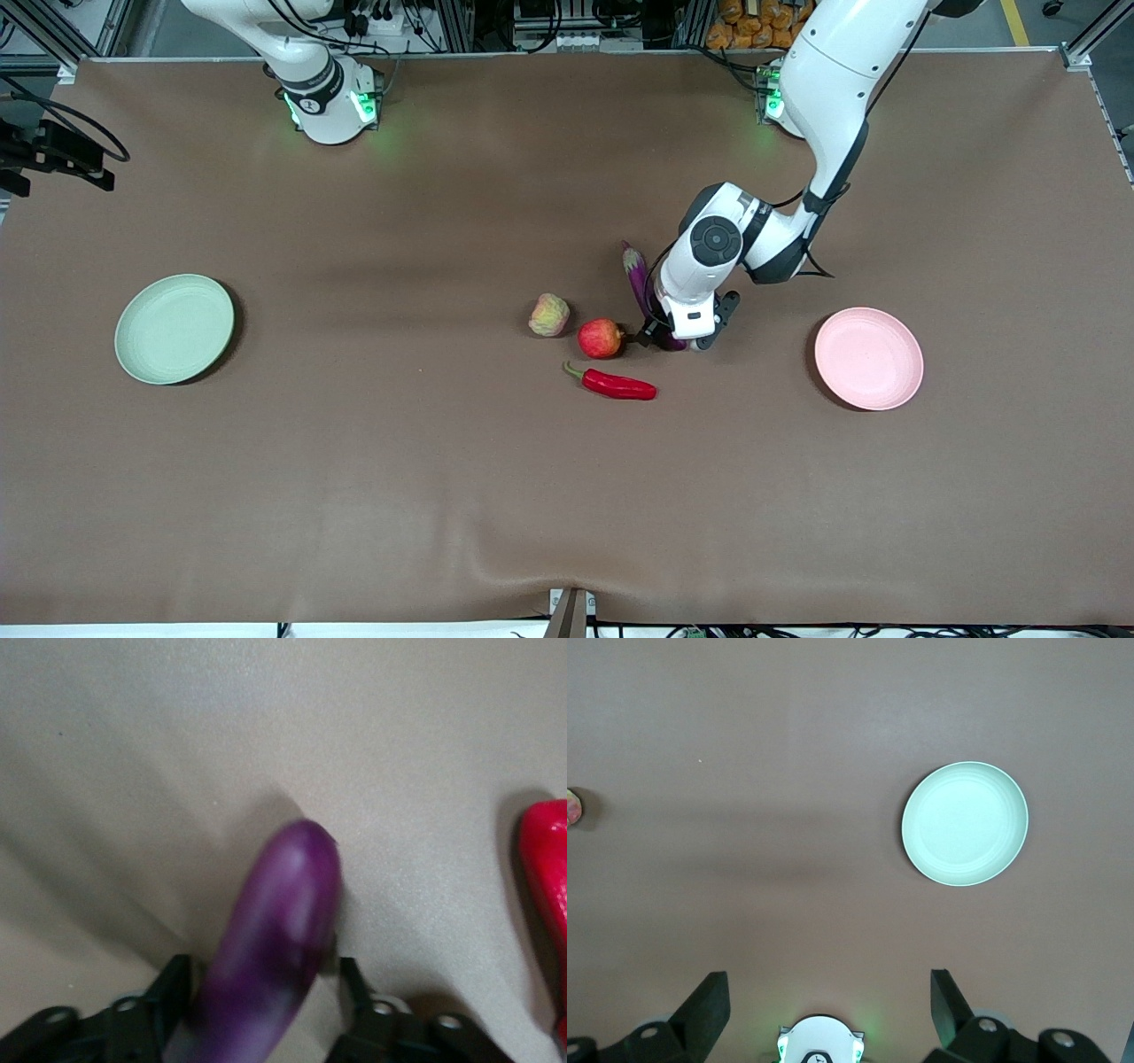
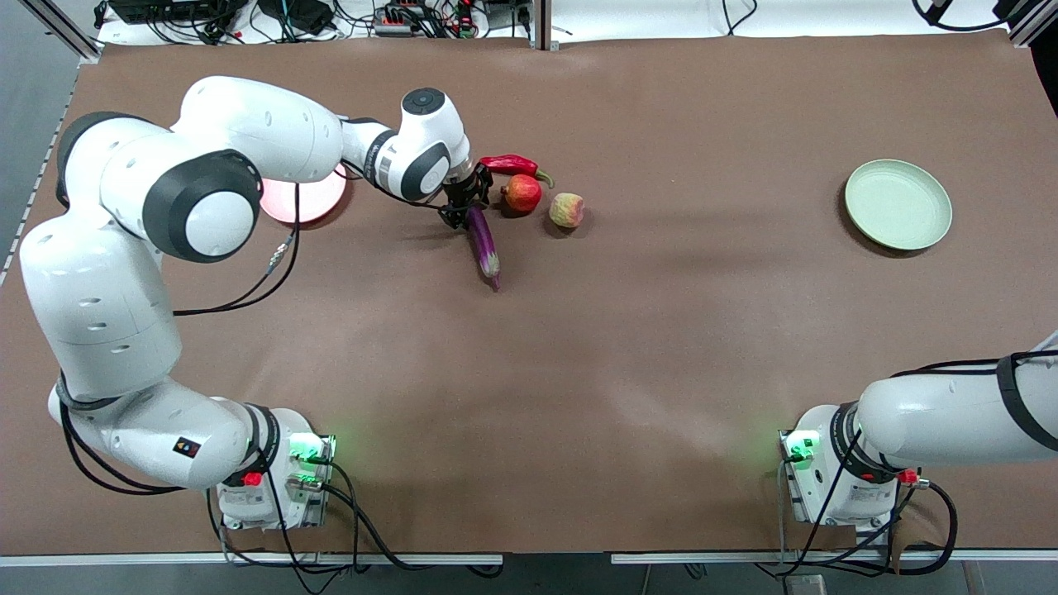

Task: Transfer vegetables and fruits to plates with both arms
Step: 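Reach the left gripper down and grasp the purple eggplant, then carry the eggplant to the pink plate while the right gripper reaches the peach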

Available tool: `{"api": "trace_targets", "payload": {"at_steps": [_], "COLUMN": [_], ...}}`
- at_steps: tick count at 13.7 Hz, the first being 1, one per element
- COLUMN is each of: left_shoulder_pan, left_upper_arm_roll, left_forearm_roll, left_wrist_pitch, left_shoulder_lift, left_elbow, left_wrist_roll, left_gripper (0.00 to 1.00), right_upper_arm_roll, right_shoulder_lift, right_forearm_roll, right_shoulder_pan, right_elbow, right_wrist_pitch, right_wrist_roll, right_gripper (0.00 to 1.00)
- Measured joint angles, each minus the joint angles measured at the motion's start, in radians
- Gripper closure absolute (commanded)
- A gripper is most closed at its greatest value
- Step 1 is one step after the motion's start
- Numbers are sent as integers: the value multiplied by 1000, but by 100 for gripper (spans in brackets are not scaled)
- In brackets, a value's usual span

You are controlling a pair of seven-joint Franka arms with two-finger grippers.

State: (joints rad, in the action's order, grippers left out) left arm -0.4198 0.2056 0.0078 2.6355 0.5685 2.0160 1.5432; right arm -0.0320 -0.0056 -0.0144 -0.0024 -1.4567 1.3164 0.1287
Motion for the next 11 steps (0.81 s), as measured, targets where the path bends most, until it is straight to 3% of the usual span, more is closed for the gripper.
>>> {"api": "trace_targets", "payload": {"at_steps": [4,8,11], "left_shoulder_pan": [11,67,144], "left_upper_arm_roll": [-3,-4,-7], "left_forearm_roll": [70,94,95], "left_wrist_pitch": [-86,-453,-748], "left_shoulder_lift": [-23,-169,-220], "left_elbow": [-20,-98,-257], "left_wrist_roll": [-16,-257,-512], "left_gripper": [100,100,100], "right_upper_arm_roll": [4,8,10], "right_shoulder_lift": [95,189,224], "right_forearm_roll": [-2,1,32], "right_shoulder_pan": [17,41,117], "right_elbow": [-4,-4,-4], "right_wrist_pitch": [6,87,105], "right_wrist_roll": [0,0,-93], "right_gripper": [0,0,0]}}
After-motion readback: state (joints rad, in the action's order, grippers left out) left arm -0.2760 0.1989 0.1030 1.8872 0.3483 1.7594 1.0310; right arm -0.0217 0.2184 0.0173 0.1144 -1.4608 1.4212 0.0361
